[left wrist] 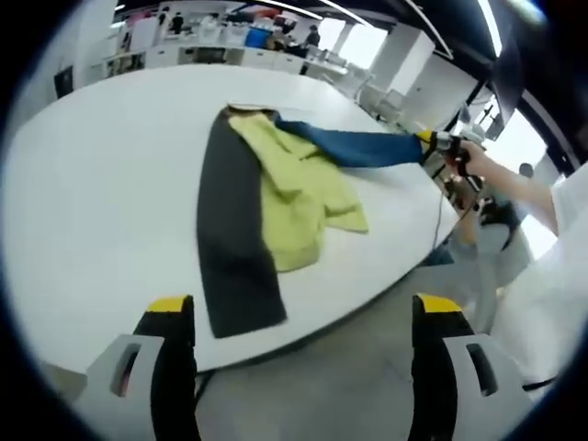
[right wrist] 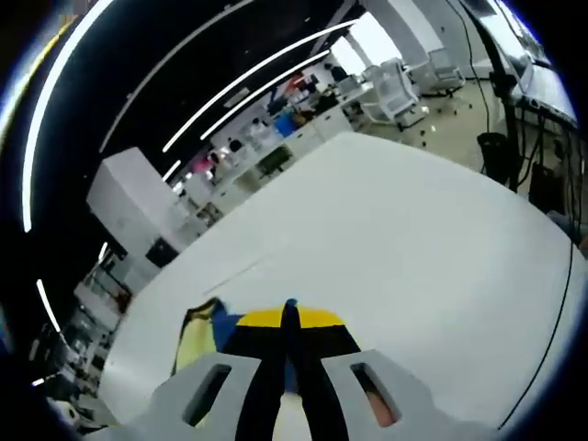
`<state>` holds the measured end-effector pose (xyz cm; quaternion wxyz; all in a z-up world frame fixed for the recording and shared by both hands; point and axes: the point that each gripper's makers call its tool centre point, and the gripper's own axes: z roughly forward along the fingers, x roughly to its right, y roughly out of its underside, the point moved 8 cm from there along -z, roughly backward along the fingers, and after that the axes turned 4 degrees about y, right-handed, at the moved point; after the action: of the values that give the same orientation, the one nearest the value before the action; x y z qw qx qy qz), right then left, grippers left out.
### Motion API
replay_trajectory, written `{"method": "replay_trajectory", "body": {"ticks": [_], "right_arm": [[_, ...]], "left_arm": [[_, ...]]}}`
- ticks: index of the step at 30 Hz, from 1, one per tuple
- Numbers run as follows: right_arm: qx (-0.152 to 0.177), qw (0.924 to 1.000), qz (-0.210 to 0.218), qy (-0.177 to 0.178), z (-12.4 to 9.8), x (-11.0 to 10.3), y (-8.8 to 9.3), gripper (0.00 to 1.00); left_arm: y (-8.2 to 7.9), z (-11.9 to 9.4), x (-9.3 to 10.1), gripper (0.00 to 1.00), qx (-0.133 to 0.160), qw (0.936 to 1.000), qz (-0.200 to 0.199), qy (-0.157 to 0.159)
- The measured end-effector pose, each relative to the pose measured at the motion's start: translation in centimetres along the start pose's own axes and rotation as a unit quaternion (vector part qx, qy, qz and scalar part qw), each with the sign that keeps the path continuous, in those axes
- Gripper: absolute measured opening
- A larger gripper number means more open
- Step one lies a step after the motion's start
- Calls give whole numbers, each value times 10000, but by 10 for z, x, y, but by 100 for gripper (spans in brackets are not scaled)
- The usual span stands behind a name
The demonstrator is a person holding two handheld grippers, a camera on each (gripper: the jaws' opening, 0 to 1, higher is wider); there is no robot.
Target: Fold the garment on the visible template until the final outline fits inside the template.
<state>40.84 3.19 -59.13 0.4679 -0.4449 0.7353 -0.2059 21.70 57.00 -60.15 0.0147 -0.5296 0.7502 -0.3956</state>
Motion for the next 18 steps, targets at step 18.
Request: {"method": "replay_trajectory", "body": {"ticks": [18], "right_arm": [[-223,9971,-421,595,37,54,-26,3]], "left_arm": [[-2,9,-3,95,-154,9998,-98,-119]]}}
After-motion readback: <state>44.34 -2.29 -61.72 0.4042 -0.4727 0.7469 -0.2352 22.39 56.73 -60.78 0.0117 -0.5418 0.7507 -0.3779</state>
